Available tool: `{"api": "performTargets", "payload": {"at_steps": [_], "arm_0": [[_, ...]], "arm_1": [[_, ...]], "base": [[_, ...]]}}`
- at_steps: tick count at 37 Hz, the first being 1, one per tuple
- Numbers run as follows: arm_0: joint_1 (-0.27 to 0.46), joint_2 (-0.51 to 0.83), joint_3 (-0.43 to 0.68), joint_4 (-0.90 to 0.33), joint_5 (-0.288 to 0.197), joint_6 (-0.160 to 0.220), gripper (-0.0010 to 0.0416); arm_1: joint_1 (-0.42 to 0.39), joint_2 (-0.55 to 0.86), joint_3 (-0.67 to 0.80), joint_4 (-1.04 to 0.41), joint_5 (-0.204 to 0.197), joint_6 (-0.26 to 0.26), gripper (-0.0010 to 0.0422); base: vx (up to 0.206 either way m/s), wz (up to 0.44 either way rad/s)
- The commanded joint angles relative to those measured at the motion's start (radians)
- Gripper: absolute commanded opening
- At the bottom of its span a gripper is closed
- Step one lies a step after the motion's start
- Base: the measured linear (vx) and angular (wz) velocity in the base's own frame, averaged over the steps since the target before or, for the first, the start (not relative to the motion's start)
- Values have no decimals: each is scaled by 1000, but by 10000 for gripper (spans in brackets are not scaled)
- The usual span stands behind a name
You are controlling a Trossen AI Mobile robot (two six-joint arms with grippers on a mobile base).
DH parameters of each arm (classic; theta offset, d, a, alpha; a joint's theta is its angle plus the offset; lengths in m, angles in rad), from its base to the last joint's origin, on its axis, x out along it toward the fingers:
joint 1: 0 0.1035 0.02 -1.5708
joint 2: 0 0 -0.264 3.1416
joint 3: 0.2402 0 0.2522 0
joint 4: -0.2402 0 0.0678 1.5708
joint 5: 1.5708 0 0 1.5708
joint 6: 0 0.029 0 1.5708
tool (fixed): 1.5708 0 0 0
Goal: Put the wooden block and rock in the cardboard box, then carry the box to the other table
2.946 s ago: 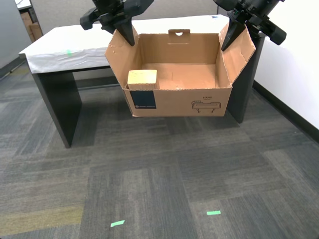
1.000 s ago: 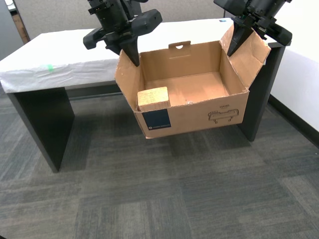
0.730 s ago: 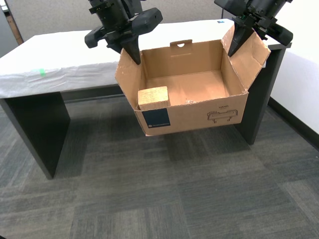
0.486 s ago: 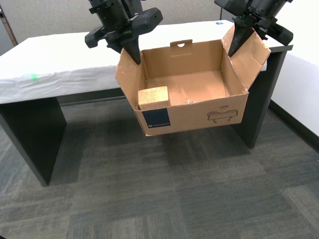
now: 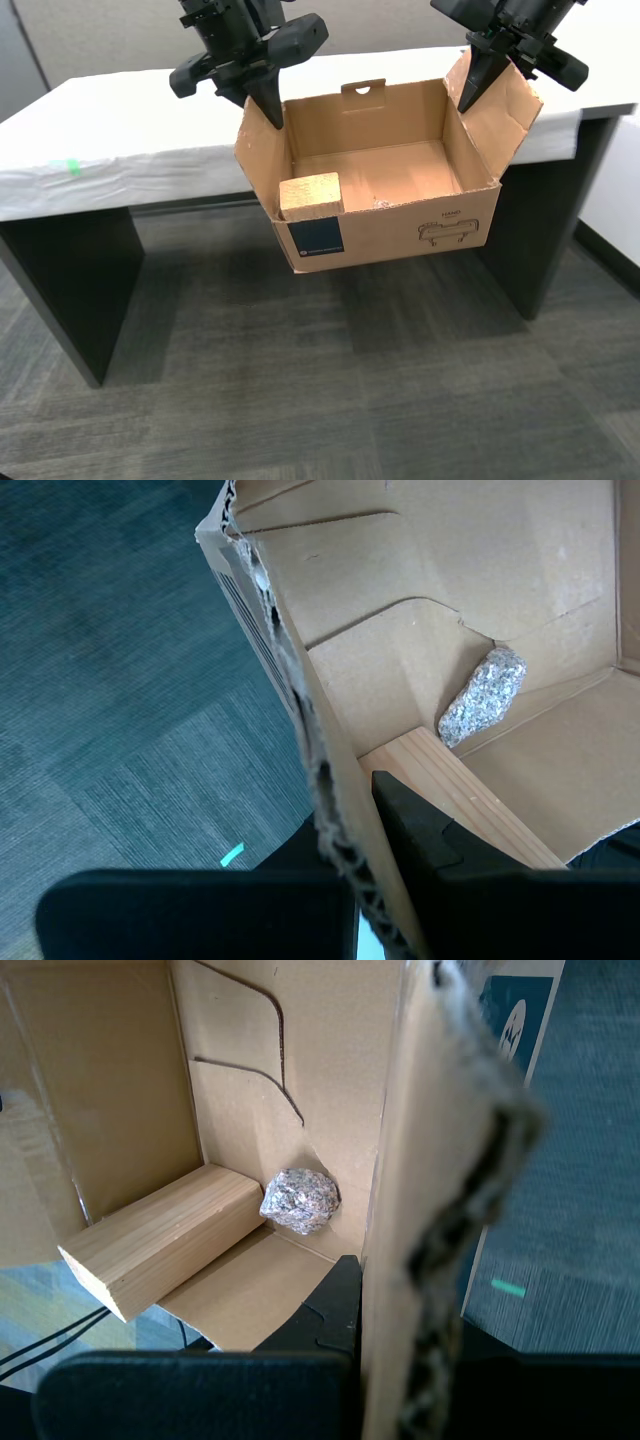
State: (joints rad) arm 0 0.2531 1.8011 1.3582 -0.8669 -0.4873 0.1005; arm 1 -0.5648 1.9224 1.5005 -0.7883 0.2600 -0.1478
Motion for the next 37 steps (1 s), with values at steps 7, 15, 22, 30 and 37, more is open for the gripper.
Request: {"api": "performTargets", "payload": {"at_steps": [7,15,22,30,37], "arm_0": [[3,0,2,20,-35,4,-1],[3,0,2,21,-35,4,-1],[4,0,2,5,-35,4,-1],[4,0,2,19,-35,26,-1],[4,0,2,25,-35,45,-1]], "arm_1": [[-5,-6,2,9,78,8,-1],[-5,-6,2,14,112,11,-1],[-6,-6,2,12,121,22,-1],[-6,-6,2,19,120,55,-1],[-7,-6,2,70,120,56,-1]], "base": [[165,163],[154,94],[149,52],[146,26],[134,9]]}}
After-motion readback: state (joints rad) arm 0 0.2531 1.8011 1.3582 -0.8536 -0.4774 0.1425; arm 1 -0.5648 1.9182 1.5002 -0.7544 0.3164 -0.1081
